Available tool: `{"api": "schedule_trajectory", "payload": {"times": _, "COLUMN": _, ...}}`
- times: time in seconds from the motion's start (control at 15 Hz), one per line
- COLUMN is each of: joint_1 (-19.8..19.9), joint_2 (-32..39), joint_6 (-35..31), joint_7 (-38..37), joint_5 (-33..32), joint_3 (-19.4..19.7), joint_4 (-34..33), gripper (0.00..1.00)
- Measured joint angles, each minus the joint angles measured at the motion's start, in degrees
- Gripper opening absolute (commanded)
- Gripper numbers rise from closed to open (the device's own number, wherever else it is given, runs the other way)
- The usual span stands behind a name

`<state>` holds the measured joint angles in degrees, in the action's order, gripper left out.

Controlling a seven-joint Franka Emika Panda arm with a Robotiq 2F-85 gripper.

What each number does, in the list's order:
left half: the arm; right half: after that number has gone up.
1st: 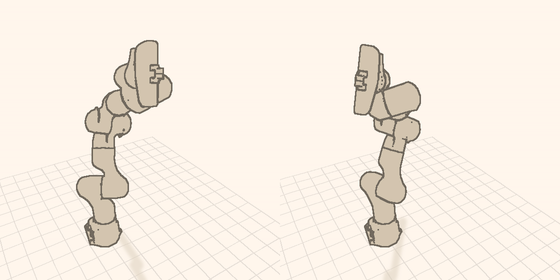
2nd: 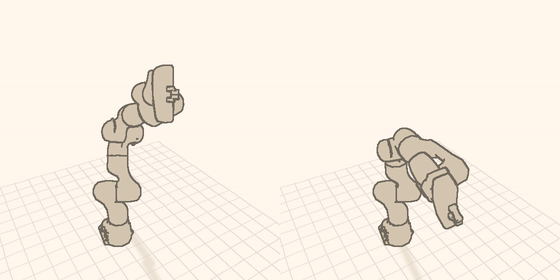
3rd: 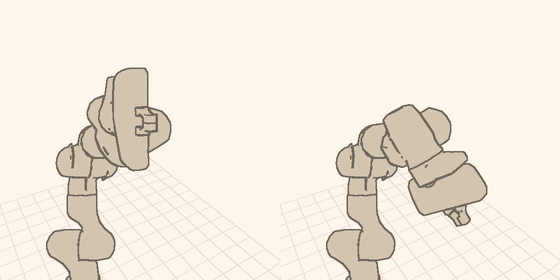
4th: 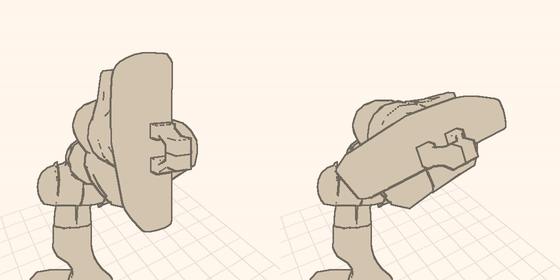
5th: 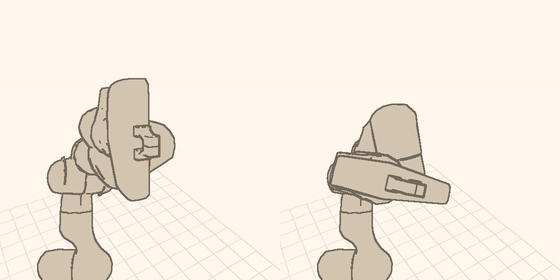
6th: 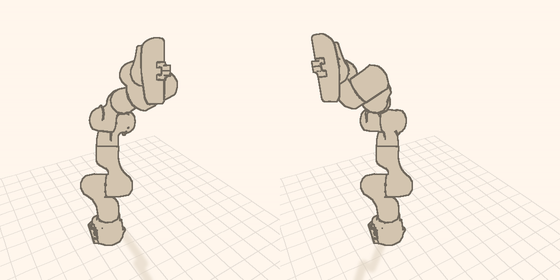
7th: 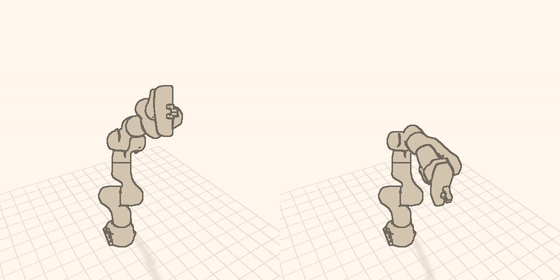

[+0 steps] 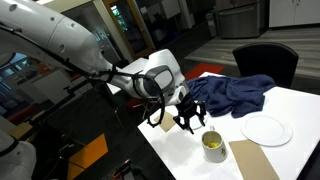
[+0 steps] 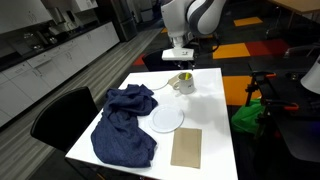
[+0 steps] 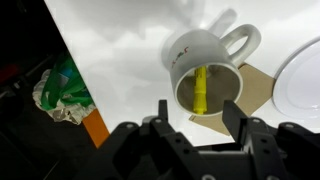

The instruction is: Remove the marker from the mug cup and place it on the table

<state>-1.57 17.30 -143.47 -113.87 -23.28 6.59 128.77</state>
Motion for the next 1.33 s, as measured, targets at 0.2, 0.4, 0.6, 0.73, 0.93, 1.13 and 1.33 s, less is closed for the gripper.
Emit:
{"api": "schedule_trajectory", "payload": {"times": 0.2, "joint_1": -0.51, "joint_2": 0.17, "joint_6": 0.00, "joint_7": 0.00, "joint_5": 0.00, "joint_3": 0.04, "joint_4": 0.00, "gripper": 0.55}}
{"api": "schedule_trajectory", "payload": {"times": 0.4, "joint_1": -0.57, "joint_2": 0.38, "joint_6": 0.00, "joint_7": 0.00, "joint_5": 0.06, "joint_3": 0.09, "joint_4": 0.00, "gripper": 0.54}}
{"api": "schedule_trajectory", "payload": {"times": 0.6, "joint_1": -0.57, "joint_2": 0.75, "joint_6": 0.00, "joint_7": 0.00, "joint_5": 0.19, "joint_3": 0.32, "joint_4": 0.00, "gripper": 0.50}}
{"api": "schedule_trajectory", "payload": {"times": 0.73, "joint_1": -0.56, "joint_2": 1.13, "joint_6": 0.00, "joint_7": 0.00, "joint_5": 0.32, "joint_3": 0.63, "joint_4": 0.00, "gripper": 0.52}}
{"api": "schedule_trajectory", "payload": {"times": 0.93, "joint_1": -0.56, "joint_2": 1.99, "joint_6": -0.69, "joint_7": 0.00, "joint_5": 0.32, "joint_3": 1.28, "joint_4": -0.14, "gripper": 0.52}}
{"api": "schedule_trajectory", "payload": {"times": 1.13, "joint_1": -0.55, "joint_2": 3.47, "joint_6": -3.22, "joint_7": 0.00, "joint_5": 0.30, "joint_3": 2.42, "joint_4": -0.50, "gripper": 0.49}}
{"api": "schedule_trajectory", "payload": {"times": 1.33, "joint_1": -0.56, "joint_2": 5.44, "joint_6": -6.54, "joint_7": 0.00, "joint_5": 0.29, "joint_3": 3.71, "joint_4": -1.01, "gripper": 0.46}}
